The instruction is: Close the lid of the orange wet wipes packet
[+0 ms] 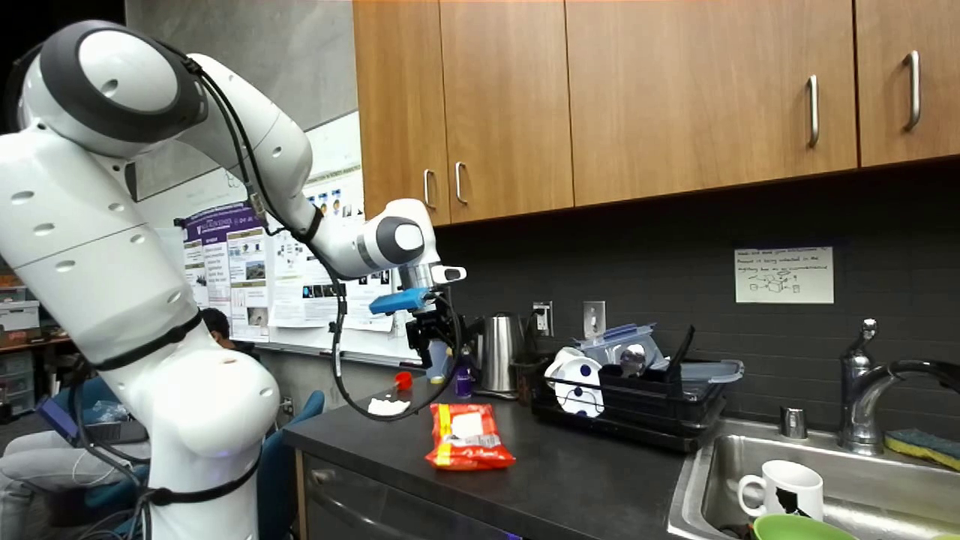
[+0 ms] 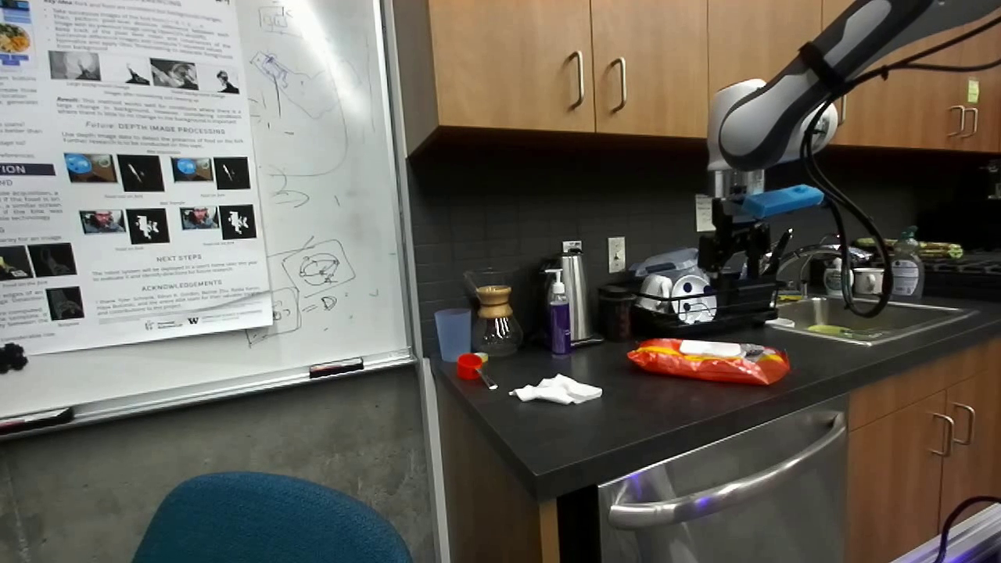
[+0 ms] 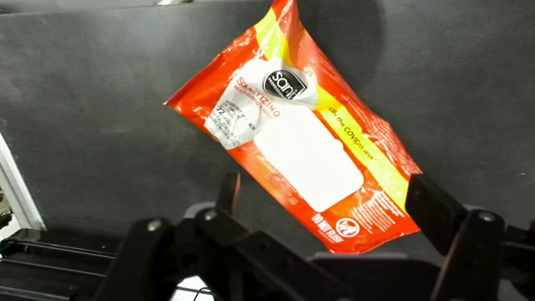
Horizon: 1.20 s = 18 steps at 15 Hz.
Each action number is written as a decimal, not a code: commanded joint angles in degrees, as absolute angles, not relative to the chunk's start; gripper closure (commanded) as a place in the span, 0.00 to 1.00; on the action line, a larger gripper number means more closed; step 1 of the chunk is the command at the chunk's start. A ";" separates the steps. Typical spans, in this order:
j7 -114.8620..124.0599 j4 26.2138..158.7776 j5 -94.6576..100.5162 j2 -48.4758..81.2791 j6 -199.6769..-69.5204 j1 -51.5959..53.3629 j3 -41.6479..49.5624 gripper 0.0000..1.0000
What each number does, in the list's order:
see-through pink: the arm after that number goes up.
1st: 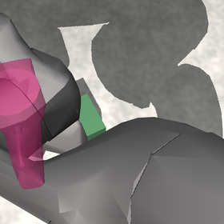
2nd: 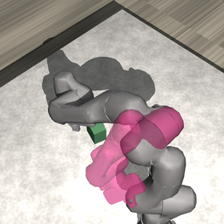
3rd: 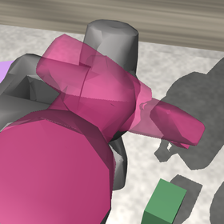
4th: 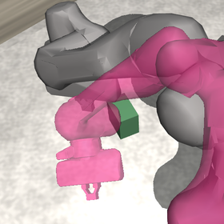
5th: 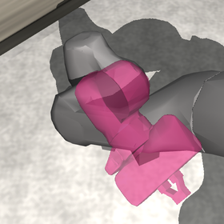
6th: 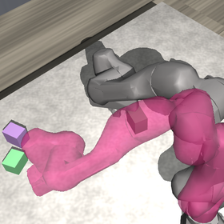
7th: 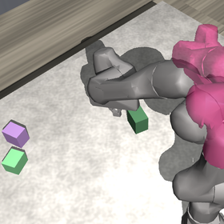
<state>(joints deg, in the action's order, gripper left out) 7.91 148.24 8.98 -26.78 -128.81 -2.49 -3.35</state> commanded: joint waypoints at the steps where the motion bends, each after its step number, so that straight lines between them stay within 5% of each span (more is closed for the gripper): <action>1: 9.38 149.59 8.31 -28.81 -127.20 -1.78 -4.17 0.00; 18: 8.29 148.96 5.80 -27.75 -126.00 -0.46 -4.00 0.00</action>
